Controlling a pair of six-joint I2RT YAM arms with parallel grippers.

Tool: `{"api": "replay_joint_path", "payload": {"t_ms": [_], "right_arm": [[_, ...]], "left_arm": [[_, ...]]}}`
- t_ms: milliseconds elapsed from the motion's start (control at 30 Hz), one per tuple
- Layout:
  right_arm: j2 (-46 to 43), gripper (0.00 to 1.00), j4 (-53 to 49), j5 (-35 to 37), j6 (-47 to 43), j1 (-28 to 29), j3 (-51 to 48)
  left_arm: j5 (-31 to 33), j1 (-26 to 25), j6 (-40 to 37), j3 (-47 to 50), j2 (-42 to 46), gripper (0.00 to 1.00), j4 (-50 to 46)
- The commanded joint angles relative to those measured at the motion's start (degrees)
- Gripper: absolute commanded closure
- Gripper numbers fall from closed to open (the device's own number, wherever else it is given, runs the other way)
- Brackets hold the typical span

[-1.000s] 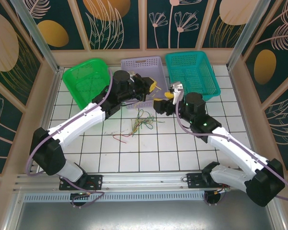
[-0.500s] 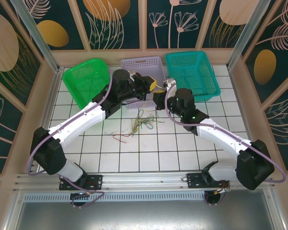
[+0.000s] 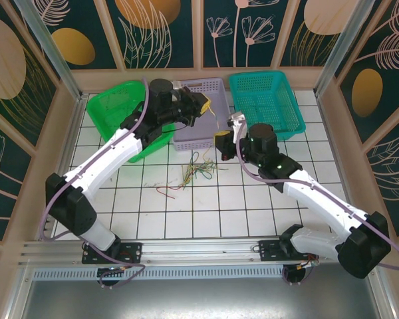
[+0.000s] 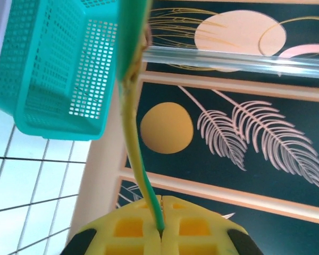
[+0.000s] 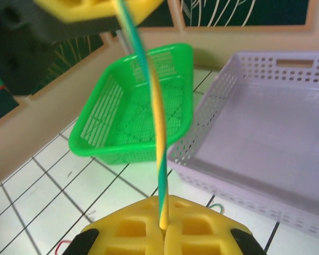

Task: Untangle the cables

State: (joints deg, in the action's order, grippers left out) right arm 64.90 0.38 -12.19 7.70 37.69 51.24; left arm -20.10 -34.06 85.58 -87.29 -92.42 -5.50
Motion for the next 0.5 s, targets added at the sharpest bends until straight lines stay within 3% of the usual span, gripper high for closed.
{"api": "replay_joint_path", "payload": {"t_ms": [0, 167, 467], "right_arm": [[1.1, 1.0, -17.2, -6.9, -3.9, 1.4, 2.6], [2.1, 1.0, -22.9, -12.1, -3.7, 3.3, 3.3], [2.4, 1.0, -27.6, -21.9, -3.1, 3.9, 3.0]], "left_arm": [[0.1, 2.9, -13.0, -8.4, -3.4, 1.0, -2.9], [0.6, 2.9, -27.5, -18.4, -8.7, 1.0, -9.7], [6.7, 2.9, -50.7, -19.4, -6.6, 1.0, -10.7]]}}
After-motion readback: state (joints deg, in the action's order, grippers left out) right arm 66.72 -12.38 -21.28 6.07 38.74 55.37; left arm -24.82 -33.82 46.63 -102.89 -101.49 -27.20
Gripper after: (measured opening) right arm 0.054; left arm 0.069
